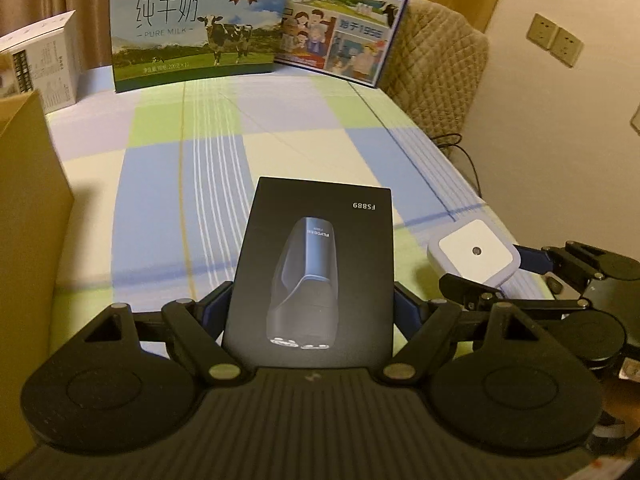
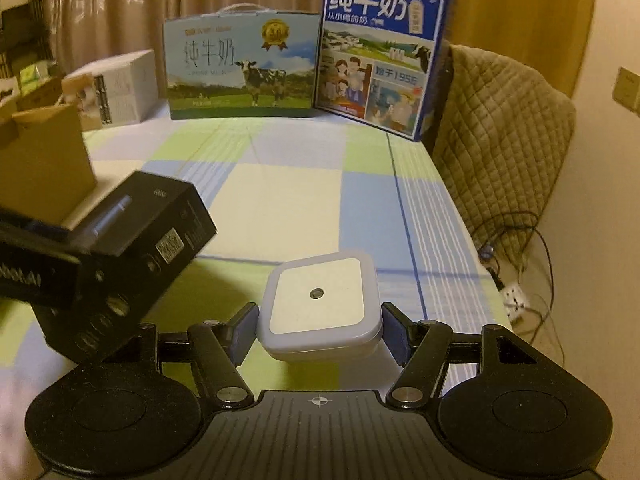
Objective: Organize objects
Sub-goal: 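Lift and carry the black box and white night light over the cardboard box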
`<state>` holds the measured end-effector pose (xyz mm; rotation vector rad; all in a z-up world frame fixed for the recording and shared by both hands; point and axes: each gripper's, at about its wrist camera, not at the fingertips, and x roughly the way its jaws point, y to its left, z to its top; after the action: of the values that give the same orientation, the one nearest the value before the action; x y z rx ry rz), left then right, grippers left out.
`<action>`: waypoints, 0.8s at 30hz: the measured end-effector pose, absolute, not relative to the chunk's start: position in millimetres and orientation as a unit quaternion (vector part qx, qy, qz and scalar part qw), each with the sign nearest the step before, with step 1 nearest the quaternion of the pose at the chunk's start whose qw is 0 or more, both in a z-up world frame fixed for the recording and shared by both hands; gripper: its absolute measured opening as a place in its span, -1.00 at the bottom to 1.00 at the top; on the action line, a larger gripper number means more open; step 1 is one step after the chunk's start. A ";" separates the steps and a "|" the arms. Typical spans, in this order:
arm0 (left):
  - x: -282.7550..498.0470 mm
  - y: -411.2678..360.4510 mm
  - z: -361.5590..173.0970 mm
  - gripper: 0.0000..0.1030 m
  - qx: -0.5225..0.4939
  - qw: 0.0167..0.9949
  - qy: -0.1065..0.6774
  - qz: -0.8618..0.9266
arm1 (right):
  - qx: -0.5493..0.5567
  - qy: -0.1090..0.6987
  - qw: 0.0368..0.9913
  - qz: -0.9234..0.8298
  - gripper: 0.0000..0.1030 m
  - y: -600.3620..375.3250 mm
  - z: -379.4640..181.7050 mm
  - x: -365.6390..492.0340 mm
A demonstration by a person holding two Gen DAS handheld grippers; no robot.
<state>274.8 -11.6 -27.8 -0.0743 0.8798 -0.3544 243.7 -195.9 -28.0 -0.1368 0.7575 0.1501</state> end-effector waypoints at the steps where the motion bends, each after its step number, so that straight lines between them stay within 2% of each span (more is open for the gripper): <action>1: 265.0 -11.6 -26.6 0.50 -0.040 0.888 0.425 -0.170 | -0.063 0.369 0.924 0.073 0.21 -195.4 -24.1 235.4; 12: 164.6 -3.9 -8.0 0.50 -0.055 0.892 0.427 -0.140 | -0.008 0.358 0.930 0.077 0.21 -194.7 14.7 141.6; 24: 98.7 5.8 28.4 0.50 -0.059 0.904 0.406 -0.119 | 0.014 0.335 0.938 0.089 0.21 -190.0 43.4 86.6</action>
<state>98.7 5.8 28.4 -0.1214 0.8385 -0.2457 86.6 -190.0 43.4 0.0291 0.6851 0.1824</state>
